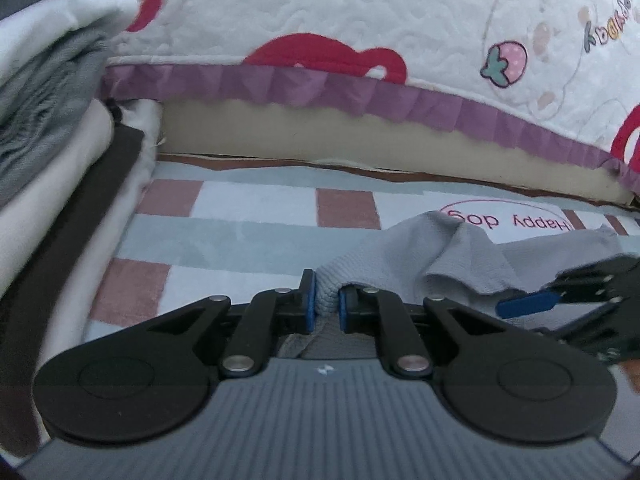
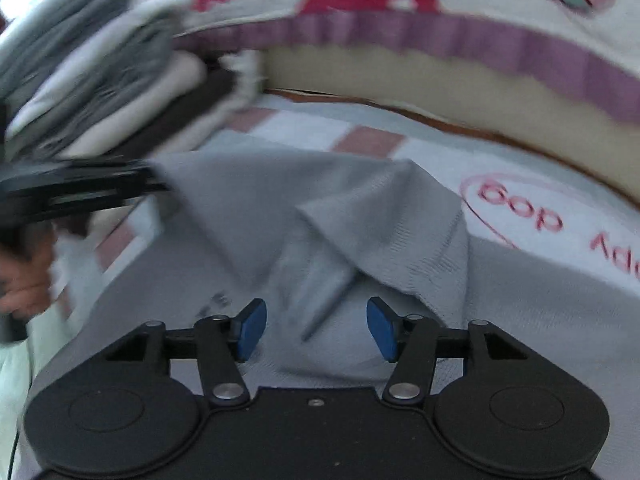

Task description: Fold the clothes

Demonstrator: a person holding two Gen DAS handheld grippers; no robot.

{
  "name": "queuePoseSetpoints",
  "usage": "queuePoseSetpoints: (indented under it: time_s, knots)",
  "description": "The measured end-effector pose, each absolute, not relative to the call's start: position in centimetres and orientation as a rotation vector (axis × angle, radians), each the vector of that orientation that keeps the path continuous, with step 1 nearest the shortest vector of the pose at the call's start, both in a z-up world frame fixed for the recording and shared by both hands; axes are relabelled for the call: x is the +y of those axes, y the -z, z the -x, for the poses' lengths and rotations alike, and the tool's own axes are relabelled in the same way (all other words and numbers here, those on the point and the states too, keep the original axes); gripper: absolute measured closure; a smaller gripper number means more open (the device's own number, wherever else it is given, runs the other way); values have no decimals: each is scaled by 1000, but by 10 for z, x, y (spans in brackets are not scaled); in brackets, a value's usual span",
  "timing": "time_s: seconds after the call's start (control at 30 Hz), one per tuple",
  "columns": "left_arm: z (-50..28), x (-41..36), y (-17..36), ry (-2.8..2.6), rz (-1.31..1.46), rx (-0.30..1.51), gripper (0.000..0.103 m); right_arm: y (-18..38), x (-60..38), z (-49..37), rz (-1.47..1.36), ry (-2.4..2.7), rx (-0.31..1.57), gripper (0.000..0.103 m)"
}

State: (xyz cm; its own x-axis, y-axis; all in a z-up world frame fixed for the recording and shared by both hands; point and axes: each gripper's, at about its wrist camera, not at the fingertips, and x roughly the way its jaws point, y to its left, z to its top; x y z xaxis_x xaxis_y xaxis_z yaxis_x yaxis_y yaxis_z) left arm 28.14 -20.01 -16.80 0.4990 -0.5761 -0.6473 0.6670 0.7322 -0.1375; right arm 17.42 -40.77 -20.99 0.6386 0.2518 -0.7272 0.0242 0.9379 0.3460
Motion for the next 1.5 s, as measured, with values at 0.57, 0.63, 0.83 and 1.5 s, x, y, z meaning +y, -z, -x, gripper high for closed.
queuePoseSetpoints:
  time_s: [0.57,0.63,0.83,1.5]
  knots:
    - [-303,-191,182,694,-71,764,80,169,-509,-238,-631,58,465,97]
    - [-303,-183,184,665,-78,768,71,154,-514,-245,-486,141,465,90]
    - [-289,-148,193,654,-19,845,61,157,-506,-245,-50,346,579,35]
    - [-129,-75,197,832,96,1002,86,171,-354,-171,-493,-361,869,35]
